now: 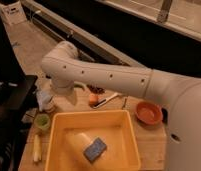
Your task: Place banana in red bowl
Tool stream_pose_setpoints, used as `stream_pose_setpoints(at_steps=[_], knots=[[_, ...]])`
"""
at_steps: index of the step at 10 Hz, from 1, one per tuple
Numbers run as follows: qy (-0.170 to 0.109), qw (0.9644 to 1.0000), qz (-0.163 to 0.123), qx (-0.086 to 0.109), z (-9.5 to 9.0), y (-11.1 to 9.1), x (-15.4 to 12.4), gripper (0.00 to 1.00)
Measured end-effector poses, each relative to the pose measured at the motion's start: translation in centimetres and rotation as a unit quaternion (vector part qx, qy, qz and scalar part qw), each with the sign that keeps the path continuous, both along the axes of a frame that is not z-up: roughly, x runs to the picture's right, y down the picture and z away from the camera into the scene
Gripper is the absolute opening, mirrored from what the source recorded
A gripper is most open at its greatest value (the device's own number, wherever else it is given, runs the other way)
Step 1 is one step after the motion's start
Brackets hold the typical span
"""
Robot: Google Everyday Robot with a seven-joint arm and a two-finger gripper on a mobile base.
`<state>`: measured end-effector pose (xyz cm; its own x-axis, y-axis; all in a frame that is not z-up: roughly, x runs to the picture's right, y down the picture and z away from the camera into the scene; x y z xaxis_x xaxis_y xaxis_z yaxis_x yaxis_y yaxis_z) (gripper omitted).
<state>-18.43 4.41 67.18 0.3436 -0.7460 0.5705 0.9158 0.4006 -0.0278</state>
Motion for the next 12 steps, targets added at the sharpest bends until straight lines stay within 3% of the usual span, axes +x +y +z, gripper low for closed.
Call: stream_pose_setpoints(at_steps=[2,9,12], knots=[[-0.031,0.999,-0.031,-0.009,-0.1,1.3,-3.7,0.75],[-0.032,0.9987,-0.039,-0.009,-0.1,1.4,-3.3,0.75],[-0.055,0.994,-0.093,-0.017,0.2,3.8,-6.7,0.75]])
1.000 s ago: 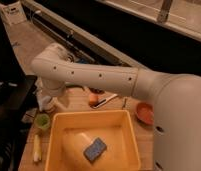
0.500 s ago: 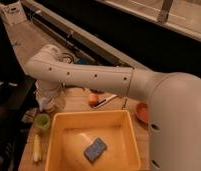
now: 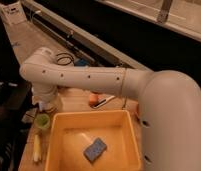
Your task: Place banana in red bowl
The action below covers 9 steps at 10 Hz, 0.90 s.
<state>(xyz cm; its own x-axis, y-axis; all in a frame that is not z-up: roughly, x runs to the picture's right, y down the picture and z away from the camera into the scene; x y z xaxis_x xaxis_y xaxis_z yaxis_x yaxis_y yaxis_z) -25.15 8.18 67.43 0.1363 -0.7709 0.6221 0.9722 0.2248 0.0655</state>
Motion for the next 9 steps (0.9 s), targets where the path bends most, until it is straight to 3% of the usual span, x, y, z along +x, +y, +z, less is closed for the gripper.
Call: stream_pose_setpoints(at_steps=[5,9], knots=[[-0.027,0.9979,-0.057,-0.017,0.9,4.3,-5.6,0.75],[-0.039,0.9954,-0.084,-0.023,0.3,6.3,-7.5,0.75]])
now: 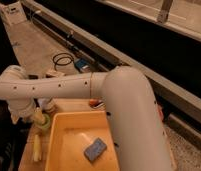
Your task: Place banana in red bowl
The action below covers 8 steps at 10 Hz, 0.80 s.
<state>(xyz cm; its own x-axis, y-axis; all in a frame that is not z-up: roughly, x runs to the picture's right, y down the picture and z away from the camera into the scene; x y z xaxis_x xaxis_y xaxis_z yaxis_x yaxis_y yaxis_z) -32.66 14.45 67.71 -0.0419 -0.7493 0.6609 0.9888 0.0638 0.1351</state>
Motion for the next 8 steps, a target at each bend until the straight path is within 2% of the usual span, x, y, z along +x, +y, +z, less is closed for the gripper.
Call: stream_pose_setpoints(at_steps=[4,8], knots=[[-0.002,1.0,0.0,0.0,0.1,-0.1,0.1,0.75],[-0.028,0.9996,-0.004,-0.005,2.0,2.3,-2.8,0.75]])
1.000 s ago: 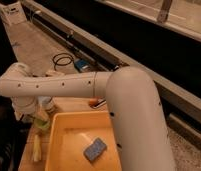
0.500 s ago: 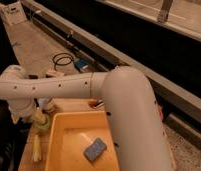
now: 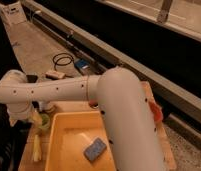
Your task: Place banana in red bowl
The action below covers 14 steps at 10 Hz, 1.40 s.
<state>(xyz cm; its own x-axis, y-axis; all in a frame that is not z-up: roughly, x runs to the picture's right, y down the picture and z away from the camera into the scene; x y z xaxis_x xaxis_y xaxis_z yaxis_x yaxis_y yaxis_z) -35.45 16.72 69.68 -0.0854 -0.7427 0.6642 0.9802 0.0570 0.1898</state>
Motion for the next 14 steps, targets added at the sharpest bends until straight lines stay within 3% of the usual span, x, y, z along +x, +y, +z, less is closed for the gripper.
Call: stream_pose_setpoints(at_steps=[4,8,9,14], knots=[[-0.014,0.9994,0.016,-0.029,1.3,4.0,-0.8,0.75],[0.001,0.9957,0.057,-0.073,1.7,7.6,0.7,0.75],[0.007,0.9944,0.066,-0.083,1.8,7.8,1.0,0.75],[0.007,0.9945,0.058,-0.087,1.9,7.9,0.9,0.75]])
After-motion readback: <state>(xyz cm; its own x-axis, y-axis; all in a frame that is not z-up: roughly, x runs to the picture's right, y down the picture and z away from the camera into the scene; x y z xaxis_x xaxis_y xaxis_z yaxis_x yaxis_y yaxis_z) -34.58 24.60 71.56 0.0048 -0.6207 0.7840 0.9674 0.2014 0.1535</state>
